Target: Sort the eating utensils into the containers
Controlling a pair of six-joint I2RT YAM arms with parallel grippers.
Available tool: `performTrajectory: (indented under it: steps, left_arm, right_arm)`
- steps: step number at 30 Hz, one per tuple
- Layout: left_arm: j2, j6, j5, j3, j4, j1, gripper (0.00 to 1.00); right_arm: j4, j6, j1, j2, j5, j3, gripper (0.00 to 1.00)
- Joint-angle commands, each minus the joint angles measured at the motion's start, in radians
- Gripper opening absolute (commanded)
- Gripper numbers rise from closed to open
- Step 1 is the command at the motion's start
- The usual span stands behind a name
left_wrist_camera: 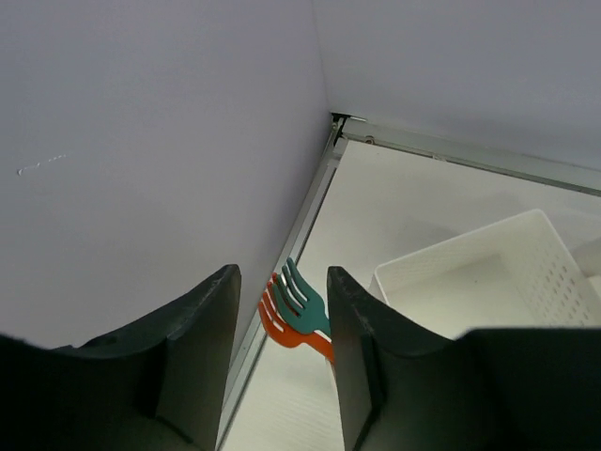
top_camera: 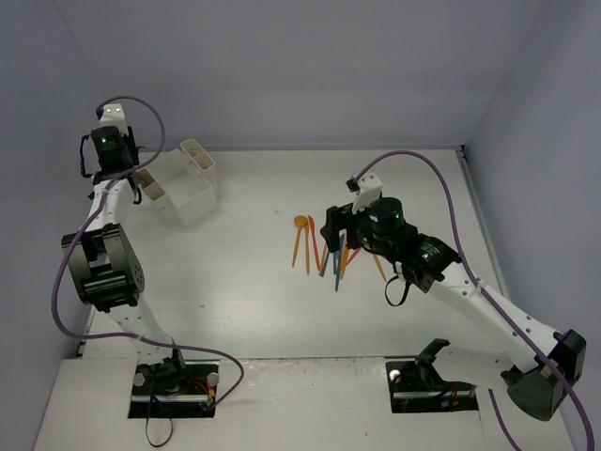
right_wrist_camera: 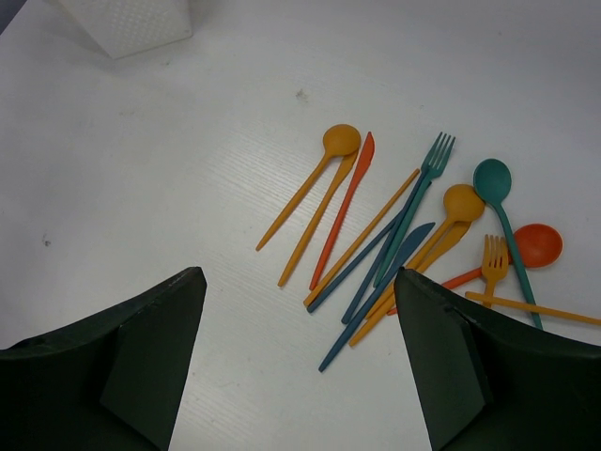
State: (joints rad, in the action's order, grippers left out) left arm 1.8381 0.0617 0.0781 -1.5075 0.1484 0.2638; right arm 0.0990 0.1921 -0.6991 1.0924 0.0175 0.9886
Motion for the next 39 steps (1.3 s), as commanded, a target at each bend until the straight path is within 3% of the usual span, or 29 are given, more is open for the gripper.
performTrajectory:
  steps: [1, 9, 13, 20, 22, 25, 33, 39]
  left_arm:
    - [-0.082, -0.030, 0.009, -0.022, 0.103, 0.006, 0.46]
    - [-0.309, -0.147, -0.015, -0.003, -0.008, -0.030, 0.74]
    - [-0.435, -0.202, -0.028, -0.006, -0.177, -0.106, 0.78]
    - [-0.618, -0.343, -0.175, 0.151, -0.447, -0.329, 0.78]
    - [-0.689, -0.380, -0.212, 0.247, -0.493, -0.385, 0.79]
    - [-0.778, -0.441, -0.246, 0.356, -0.531, -0.462, 0.79]
    - [-0.967, -0.564, -0.242, 0.542, -0.600, -0.608, 0.78]
    - [-1.001, -0.576, -0.264, 0.552, -0.620, -0.633, 0.79]
  right_arm:
    - [-0.044, 0.006, 0.009, 0.004, -0.007, 0.007, 0.78]
    - [0.009, 0.103, 0.037, 0.085, 0.065, 0.028, 0.73]
    - [0.043, 0.169, 0.059, 0.177, 0.082, 0.044, 0.69]
    - [0.053, 0.248, 0.126, 0.343, 0.047, 0.086, 0.54]
    - [0.053, 0.265, 0.146, 0.397, 0.045, 0.100, 0.44]
    - [0.055, 0.292, 0.183, 0.434, 0.067, 0.094, 0.39]
    - [0.065, 0.314, 0.275, 0.432, 0.111, -0.023, 0.38]
    - [0.066, 0.339, 0.309, 0.439, 0.108, -0.098, 0.39]
